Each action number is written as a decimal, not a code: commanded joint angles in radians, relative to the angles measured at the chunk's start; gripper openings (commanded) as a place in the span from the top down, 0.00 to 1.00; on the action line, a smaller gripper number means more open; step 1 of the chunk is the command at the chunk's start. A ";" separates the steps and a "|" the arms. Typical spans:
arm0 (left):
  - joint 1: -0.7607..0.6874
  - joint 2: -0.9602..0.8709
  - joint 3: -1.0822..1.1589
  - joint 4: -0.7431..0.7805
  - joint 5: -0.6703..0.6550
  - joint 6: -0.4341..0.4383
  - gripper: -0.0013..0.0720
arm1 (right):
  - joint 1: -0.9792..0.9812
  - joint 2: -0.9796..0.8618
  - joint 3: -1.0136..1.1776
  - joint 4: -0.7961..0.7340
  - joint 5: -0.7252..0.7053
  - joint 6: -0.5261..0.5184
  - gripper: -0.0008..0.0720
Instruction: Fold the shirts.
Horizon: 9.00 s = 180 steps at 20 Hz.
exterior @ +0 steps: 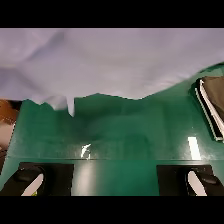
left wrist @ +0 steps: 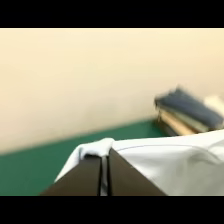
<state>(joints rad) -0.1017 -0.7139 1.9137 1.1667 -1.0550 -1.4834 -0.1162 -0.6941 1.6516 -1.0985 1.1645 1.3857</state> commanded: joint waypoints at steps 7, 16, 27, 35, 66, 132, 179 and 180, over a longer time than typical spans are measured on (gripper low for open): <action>0.000 -0.169 0.094 0.130 -0.226 -0.035 0.95 | -0.109 -0.250 0.375 -0.021 0.315 0.071 0.96; 0.000 -0.632 -0.355 0.101 -0.180 -0.027 0.95 | 0.174 -0.721 0.042 -0.194 0.299 0.107 0.96; 0.001 -0.903 -0.356 0.129 0.194 0.055 0.95 | 0.179 -1.119 0.297 -0.203 0.145 0.105 0.96; 0.000 -0.902 -0.533 0.171 0.003 0.043 0.95 | 0.186 -1.010 -0.058 -0.260 0.123 0.104 0.96; 0.000 -0.169 -1.470 0.019 -0.060 -0.193 0.32 | 0.092 -0.455 -0.525 -0.175 0.077 0.098 0.42; -0.010 -0.679 -0.638 0.005 0.056 -0.027 0.93 | -0.098 -0.930 -0.306 0.035 0.241 -0.071 0.27; 0.021 -0.609 -0.342 0.156 0.074 -0.044 0.95 | 0.860 -0.982 0.137 0.642 -0.215 -0.328 0.96; 0.058 -0.571 -0.342 0.167 0.064 -0.044 0.95 | 0.913 -1.022 0.138 0.672 -0.272 -0.381 0.95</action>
<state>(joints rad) -0.1581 -1.4132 1.5715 1.2541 -0.9417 -1.5291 0.6556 -1.6249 1.7882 -0.5636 1.0546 1.1263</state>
